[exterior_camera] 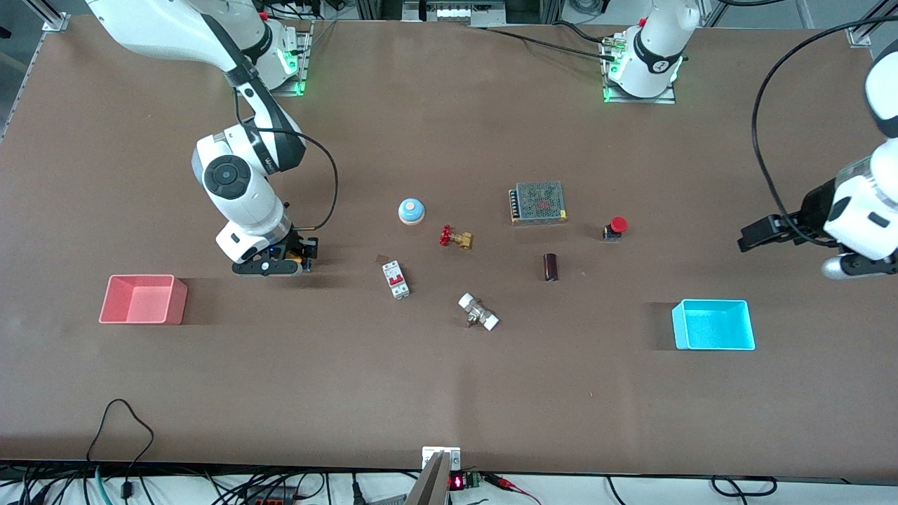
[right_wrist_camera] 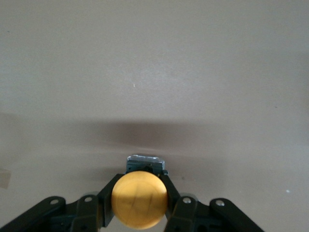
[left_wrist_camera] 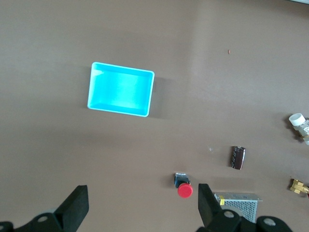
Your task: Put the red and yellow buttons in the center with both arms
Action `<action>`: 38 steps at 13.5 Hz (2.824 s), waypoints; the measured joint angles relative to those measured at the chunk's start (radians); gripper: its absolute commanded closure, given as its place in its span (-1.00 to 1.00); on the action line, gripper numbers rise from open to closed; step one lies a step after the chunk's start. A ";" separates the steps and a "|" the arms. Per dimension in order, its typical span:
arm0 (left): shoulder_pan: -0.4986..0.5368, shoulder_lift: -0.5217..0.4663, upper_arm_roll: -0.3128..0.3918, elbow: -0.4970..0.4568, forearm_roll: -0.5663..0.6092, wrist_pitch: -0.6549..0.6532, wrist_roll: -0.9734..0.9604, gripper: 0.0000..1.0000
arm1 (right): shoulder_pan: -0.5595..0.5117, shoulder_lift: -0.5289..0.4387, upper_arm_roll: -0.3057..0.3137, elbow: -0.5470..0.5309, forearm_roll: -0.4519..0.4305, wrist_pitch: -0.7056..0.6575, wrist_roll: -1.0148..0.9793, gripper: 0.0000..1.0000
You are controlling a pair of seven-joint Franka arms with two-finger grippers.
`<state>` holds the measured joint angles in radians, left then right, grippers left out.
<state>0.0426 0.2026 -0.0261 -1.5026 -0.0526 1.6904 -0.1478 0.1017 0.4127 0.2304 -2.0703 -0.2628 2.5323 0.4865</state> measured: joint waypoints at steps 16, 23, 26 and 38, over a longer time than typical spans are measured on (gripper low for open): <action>0.009 -0.016 -0.003 0.060 0.010 -0.088 0.098 -1.00 | 0.015 0.044 0.000 0.001 -0.023 0.056 0.006 -0.41; 0.013 -0.048 -0.002 0.043 0.012 -0.112 0.138 -1.00 | 0.013 0.032 -0.006 0.041 -0.024 0.045 0.006 -1.00; 0.017 -0.057 -0.002 0.033 0.012 -0.134 0.139 -1.00 | -0.008 -0.061 -0.011 0.134 0.025 -0.182 -0.003 -1.00; 0.019 -0.077 -0.005 0.014 0.012 -0.134 0.142 -1.00 | -0.095 -0.273 -0.213 0.671 0.246 -1.109 -0.321 -1.00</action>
<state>0.0618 0.1257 -0.0310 -1.4881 -0.0409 1.5564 -0.0061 0.0068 0.1395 0.0169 -1.3997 -0.0166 1.4237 0.1655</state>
